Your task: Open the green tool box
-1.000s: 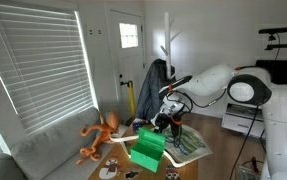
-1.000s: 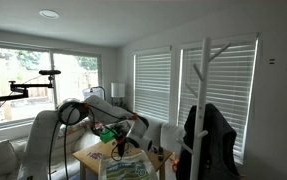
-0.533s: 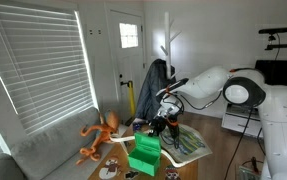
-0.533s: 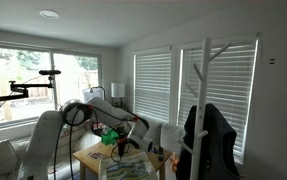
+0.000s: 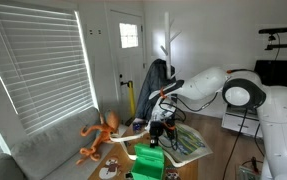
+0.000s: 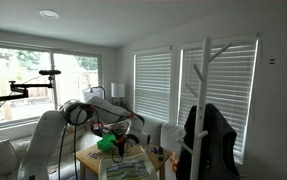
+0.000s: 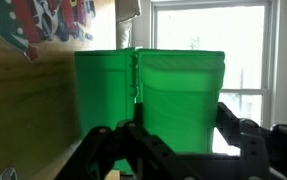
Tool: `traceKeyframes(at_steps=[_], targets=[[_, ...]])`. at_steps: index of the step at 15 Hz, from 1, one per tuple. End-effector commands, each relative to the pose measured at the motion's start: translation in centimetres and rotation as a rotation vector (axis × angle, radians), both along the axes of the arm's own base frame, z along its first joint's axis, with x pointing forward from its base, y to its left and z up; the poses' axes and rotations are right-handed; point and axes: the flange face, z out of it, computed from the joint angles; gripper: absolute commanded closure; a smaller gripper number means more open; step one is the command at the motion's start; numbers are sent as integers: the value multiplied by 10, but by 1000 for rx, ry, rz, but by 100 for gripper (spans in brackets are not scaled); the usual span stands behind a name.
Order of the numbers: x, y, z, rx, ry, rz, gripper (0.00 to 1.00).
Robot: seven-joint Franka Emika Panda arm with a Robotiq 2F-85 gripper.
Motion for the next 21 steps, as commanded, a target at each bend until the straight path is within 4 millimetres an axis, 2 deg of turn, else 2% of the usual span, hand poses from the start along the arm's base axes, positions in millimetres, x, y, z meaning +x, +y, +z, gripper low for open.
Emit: traceKeyframes(at_steps=[1,6,11,18,21], targets=[[5,4,3,-7,-110,138,55],[6,6,6,75,-201,228,55],[11,4,9,164,-190,228,55],[22,5,1,186,38,162,55],[21,2,2,164,72,129,55]])
